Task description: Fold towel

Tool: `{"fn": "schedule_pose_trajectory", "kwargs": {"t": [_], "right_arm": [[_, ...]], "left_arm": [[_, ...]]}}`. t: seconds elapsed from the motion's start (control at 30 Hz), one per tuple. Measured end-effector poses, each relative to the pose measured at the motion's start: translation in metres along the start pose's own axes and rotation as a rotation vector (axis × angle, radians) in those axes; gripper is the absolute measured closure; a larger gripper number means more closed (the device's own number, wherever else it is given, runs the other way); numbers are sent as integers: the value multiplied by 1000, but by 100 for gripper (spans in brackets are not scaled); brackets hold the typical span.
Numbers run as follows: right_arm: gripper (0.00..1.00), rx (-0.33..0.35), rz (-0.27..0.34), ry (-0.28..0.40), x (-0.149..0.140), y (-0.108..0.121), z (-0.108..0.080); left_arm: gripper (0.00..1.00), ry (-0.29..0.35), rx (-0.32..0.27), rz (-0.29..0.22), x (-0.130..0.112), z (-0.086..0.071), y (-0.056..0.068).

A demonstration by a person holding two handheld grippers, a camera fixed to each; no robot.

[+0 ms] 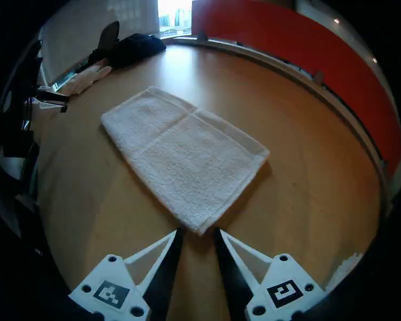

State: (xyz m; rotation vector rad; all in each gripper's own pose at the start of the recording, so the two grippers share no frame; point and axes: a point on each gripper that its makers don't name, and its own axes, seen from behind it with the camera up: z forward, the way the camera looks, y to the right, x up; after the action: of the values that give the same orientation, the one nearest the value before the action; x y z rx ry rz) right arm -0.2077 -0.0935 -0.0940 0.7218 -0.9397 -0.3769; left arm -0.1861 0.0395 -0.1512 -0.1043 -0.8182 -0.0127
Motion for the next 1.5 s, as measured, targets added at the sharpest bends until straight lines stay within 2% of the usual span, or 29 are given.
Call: {"fn": "schedule_pose_trajectory", "kwargs": {"t": [0.23,0.33,0.4,1.07,1.3,1.5], "right_arm": [[81,10,4,2,2,0,0],[93,10,8,7,4,0,-1],[96,7,14,13,5,0,-3],[97,-15,49,57,12,-1,-21],[97,-18,39,76,23,0,-28],[97,-25,7,90,39,2,-35]], "left_arm": [[7,-6,5,-7,-3,-2,-1],[7,-7,6,-7,-4,-3,-1],[7,-6,6,-9,-4,-3,-1],[7,17,12,-7,1,-2,-3],[7,70,17,9,7,-5,-4],[7,129,17,-2,13,-10,-4]]}}
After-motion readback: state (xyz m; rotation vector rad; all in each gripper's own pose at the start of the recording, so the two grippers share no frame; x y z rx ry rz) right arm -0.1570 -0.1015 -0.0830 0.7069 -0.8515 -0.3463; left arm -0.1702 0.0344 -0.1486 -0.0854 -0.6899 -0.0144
